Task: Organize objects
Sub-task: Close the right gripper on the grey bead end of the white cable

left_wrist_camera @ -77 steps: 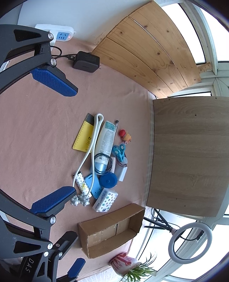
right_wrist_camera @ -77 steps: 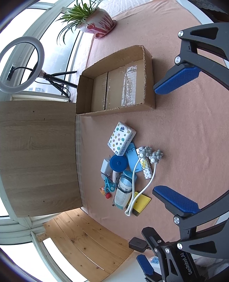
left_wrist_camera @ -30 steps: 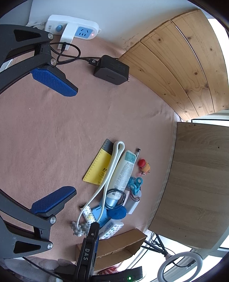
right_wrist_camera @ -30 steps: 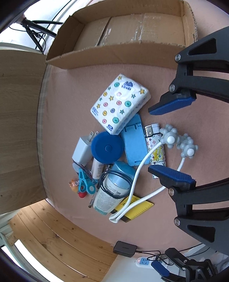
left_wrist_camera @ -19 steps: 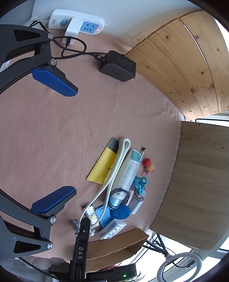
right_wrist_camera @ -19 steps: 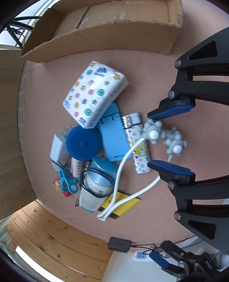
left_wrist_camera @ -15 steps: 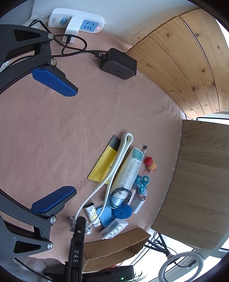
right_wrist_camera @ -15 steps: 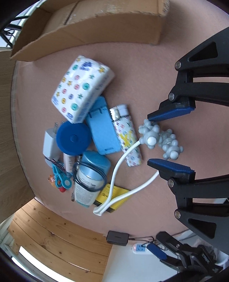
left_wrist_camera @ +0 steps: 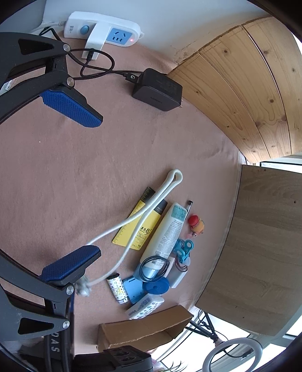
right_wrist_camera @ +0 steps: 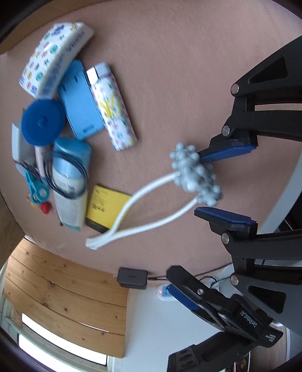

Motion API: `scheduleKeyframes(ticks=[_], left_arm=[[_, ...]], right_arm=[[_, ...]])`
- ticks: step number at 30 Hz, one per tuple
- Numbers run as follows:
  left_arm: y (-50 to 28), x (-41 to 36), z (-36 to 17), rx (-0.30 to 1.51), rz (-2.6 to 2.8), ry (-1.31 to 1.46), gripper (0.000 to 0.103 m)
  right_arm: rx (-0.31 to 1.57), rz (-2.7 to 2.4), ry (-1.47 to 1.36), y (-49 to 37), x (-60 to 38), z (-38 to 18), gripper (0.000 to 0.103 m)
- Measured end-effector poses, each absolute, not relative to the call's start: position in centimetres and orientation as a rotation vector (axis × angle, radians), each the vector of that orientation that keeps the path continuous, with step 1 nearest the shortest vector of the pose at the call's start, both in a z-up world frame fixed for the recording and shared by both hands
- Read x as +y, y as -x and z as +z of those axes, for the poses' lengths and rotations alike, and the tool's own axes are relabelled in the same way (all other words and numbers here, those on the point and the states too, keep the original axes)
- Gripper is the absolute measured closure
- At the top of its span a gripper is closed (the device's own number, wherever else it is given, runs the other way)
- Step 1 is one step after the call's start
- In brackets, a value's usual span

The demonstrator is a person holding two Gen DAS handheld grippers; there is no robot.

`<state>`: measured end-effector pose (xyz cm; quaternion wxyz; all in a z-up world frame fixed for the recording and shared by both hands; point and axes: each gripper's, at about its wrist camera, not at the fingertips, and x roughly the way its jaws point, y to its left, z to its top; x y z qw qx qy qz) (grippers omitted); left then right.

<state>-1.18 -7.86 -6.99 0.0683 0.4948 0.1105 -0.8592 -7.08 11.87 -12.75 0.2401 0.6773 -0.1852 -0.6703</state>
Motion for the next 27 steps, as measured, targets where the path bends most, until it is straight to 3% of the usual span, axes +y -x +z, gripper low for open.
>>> scheduleKeyframes(ticks=[13, 19, 27], left_arm=[[1.1, -7.9, -8.3, 0.445, -2.576, -1.549, 0.003], [1.9, -6.6, -9.1, 0.569, -2.57, -1.606, 0.008], [3.4, -5.5, -8.9, 0.592, -2.59, -1.613, 0.014]], right_arm=[[-0.136, -2.191, -1.664, 7.3, 12.7, -8.8, 0.064], [-0.105, -2.19, -1.661, 8.8, 13.4, -9.0, 0.064], [-0.321, -1.985, -1.749, 11.0, 14.0, -12.0, 0.064]])
